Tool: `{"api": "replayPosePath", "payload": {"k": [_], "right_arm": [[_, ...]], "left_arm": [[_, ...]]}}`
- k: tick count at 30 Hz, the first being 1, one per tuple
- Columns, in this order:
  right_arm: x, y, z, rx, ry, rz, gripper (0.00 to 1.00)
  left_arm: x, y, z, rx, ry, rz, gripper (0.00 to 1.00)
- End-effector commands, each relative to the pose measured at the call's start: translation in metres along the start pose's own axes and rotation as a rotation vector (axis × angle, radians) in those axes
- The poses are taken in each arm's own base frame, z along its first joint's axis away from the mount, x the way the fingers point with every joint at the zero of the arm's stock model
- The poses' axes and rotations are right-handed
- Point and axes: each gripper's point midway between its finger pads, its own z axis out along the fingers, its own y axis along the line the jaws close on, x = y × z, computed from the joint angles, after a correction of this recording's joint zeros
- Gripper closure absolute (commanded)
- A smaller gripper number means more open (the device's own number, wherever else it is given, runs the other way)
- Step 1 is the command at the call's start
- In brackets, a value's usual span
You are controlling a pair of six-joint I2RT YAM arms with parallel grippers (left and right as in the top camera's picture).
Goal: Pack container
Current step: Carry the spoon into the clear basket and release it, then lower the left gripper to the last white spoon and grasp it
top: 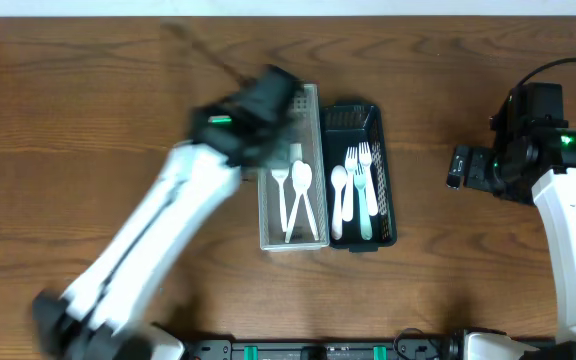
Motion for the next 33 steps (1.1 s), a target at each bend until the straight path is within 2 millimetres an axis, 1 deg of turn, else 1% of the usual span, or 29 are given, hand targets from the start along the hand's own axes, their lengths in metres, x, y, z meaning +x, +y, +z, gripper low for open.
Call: {"api": "replayPosePath", "payload": {"k": [1, 4, 6, 8, 11, 13, 14, 16, 19, 22, 27, 33], "right_arm": [[0.0, -0.002, -0.001, -0.001, 0.001, -0.006, 0.01], [0.001, -0.002, -0.001, -0.004, 0.002, -0.006, 0.01], [0.001, -0.001, -0.001, -0.009, 0.002, -0.006, 0.01], [0.001, -0.001, -0.001, -0.009, 0.002, -0.006, 0.01], [0.001, 0.0, -0.001, -0.012, 0.003, -0.006, 0.01], [0.001, 0.001, -0.001, -0.017, 0.004, -0.006, 0.01], [0.001, 0.001, -0.001, -0.02, 0.005, -0.006, 0.01], [0.002, 0.002, -0.001, -0.023, 0.007, -0.006, 0.01], [0.003, 0.001, -0.001, -0.022, 0.012, -0.006, 0.01], [0.003, 0.001, -0.001, -0.022, 0.014, -0.006, 0.01], [0.005, 0.001, -0.001, -0.02, 0.021, -0.007, 0.01], [0.009, 0.0, -0.001, -0.017, 0.035, -0.011, 0.01]], "left_arm": [[-0.006, 0.079, -0.043, -0.116, -0.095, -0.577, 0.25], [0.014, 0.131, -0.068, -0.19, -0.112, -0.935, 0.05], [0.033, 0.161, -0.085, -0.247, -0.124, -1.155, 0.03], [0.049, 0.182, -0.095, -0.293, -0.138, -1.311, 0.0], [0.07, 0.204, -0.1, -0.35, -0.15, -1.474, 0.02], [0.085, 0.217, -0.096, -0.396, -0.146, -1.572, 0.02], [0.092, 0.222, -0.092, -0.421, -0.14, -1.62, 0.02], [0.116, 0.233, -0.079, -0.498, -0.105, -1.75, 0.02], [0.147, 0.24, -0.057, -0.599, -0.038, -1.884, 0.02], [0.173, 0.245, -0.034, -0.661, 0.023, -1.976, 0.02], [0.202, 0.249, 0.007, -0.659, 0.1, -2.075, 0.02], [0.222, 0.26, 0.036, -0.67, 0.094, -2.147, 0.01]]}}
